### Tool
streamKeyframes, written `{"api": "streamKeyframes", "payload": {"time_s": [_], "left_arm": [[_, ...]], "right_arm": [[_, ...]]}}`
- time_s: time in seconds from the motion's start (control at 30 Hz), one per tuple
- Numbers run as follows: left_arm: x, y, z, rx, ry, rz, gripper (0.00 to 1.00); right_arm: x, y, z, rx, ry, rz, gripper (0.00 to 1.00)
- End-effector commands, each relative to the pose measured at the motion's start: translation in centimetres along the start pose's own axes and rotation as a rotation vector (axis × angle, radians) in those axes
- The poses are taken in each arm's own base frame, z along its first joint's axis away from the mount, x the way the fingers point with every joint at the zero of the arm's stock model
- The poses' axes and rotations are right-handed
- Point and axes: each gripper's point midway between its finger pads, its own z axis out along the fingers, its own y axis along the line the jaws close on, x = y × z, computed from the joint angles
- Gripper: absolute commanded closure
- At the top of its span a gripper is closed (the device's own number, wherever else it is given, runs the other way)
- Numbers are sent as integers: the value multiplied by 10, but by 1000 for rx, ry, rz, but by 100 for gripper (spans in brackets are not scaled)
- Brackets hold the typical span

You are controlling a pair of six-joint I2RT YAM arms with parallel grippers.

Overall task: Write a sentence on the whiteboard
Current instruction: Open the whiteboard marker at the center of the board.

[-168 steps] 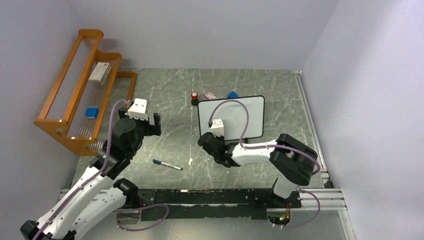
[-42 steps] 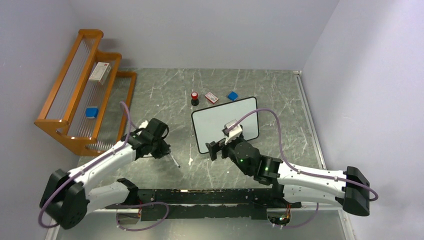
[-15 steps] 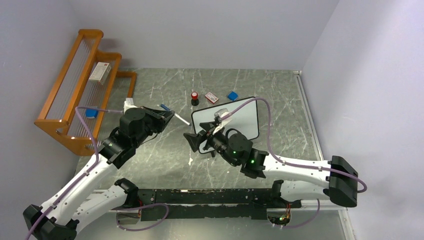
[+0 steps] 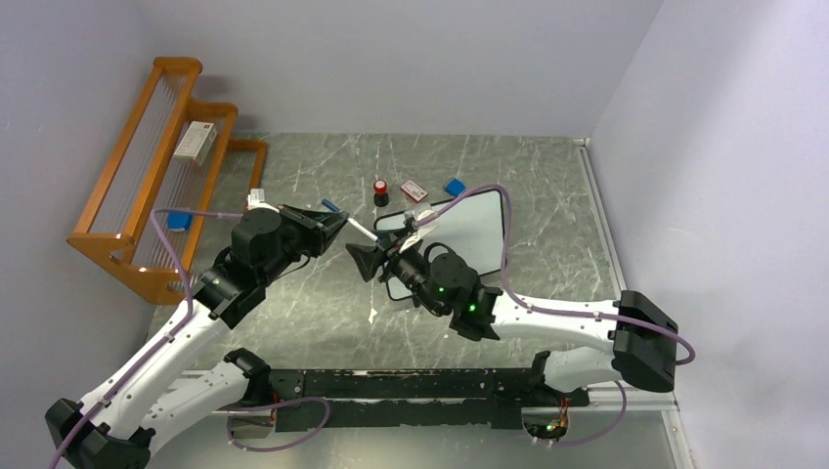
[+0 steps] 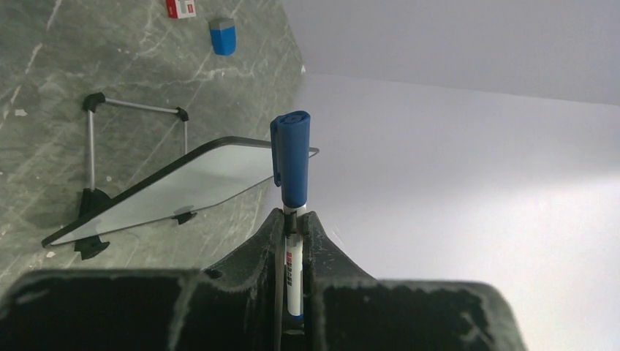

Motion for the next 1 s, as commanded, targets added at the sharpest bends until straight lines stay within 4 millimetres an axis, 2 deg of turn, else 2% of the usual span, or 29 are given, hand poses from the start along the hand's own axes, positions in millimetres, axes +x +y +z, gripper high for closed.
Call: {"api": "streamKeyframes", "payload": {"time_s": [0.0, 0.6, 0.97], "left_arm": [[12, -22, -9, 73, 68, -38, 95], [21, -17, -12, 72, 123, -47, 95], [21, -14, -13, 66, 122, -31, 95]], "right_arm": [[-24, 4, 8, 3, -89, 17, 41], [-28, -3, 13, 24, -113, 15, 65], [-32, -4, 14, 37, -125, 27, 66]]}}
